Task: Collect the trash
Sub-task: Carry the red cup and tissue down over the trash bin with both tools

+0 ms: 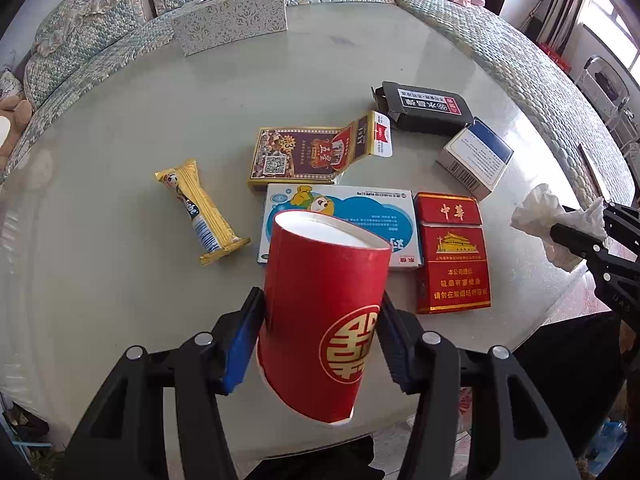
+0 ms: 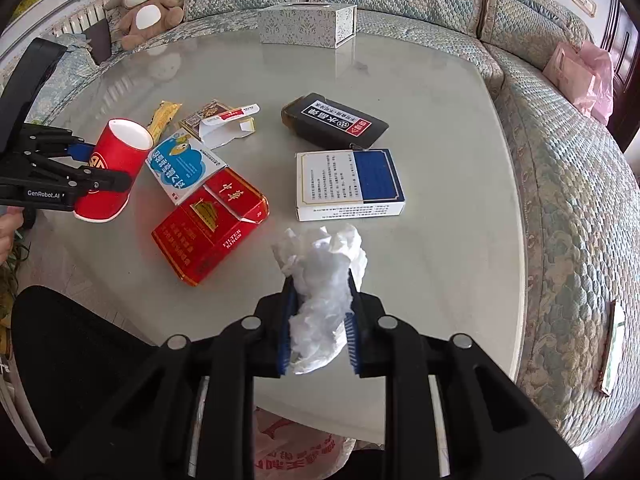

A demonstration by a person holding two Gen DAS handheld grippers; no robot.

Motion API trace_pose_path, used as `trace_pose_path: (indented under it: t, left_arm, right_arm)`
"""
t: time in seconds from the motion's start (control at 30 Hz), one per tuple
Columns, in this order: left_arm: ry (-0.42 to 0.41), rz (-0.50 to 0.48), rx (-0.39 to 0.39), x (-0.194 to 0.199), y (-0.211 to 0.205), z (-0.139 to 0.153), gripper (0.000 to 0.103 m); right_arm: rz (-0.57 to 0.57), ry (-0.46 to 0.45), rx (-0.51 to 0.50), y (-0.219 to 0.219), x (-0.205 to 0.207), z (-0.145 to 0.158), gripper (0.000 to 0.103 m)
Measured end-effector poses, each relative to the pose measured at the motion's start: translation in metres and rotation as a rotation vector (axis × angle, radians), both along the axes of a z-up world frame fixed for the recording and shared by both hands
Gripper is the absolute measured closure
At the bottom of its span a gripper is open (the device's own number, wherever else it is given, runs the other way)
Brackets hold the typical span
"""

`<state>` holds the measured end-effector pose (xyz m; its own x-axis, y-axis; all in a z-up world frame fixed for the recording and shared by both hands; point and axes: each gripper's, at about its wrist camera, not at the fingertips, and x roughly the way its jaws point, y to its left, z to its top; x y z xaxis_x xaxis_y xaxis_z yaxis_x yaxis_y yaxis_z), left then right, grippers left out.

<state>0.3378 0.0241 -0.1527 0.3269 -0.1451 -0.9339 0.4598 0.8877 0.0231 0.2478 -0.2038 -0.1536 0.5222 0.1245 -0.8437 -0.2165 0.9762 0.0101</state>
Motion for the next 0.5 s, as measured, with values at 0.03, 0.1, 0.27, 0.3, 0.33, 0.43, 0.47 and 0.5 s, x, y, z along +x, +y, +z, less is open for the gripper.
trace_pose_path:
  t: [0.03,0.1,0.27,0.3,0.33,0.43,0.47,0.5]
  left_arm:
    - [-0.005,0.008,0.002,-0.001,0.002,0.002,0.049]
    - [-0.003,0.015,-0.021,-0.002,0.005,0.006,0.049]
    - [-0.024,0.02,-0.034,-0.013,0.009,0.024,0.049]
    - [-0.029,0.02,-0.042,-0.016,0.01,0.029,0.049]
    - [-0.036,0.018,-0.044,-0.02,0.01,0.033,0.049]
    - [-0.067,0.004,-0.042,-0.036,0.008,0.047,0.049]
    - [-0.075,0.001,-0.045,-0.043,0.009,0.052,0.049]
    - [-0.084,-0.003,-0.048,-0.049,0.008,0.057,0.049]
  right_arm:
    - [0.001,-0.006,-0.005,0.001,0.0,0.002,0.081]
    - [0.004,-0.017,-0.011,0.003,-0.002,0.007,0.081]
    - [0.007,-0.044,-0.001,0.008,-0.006,0.024,0.081]
    - [0.008,-0.05,0.002,0.009,-0.008,0.028,0.081]
    - [0.011,-0.056,0.004,0.01,-0.011,0.032,0.081]
    - [0.021,-0.076,0.001,0.015,-0.021,0.045,0.081]
    - [0.024,-0.084,-0.003,0.016,-0.025,0.049,0.081]
    - [0.026,-0.094,-0.006,0.018,-0.029,0.054,0.081]
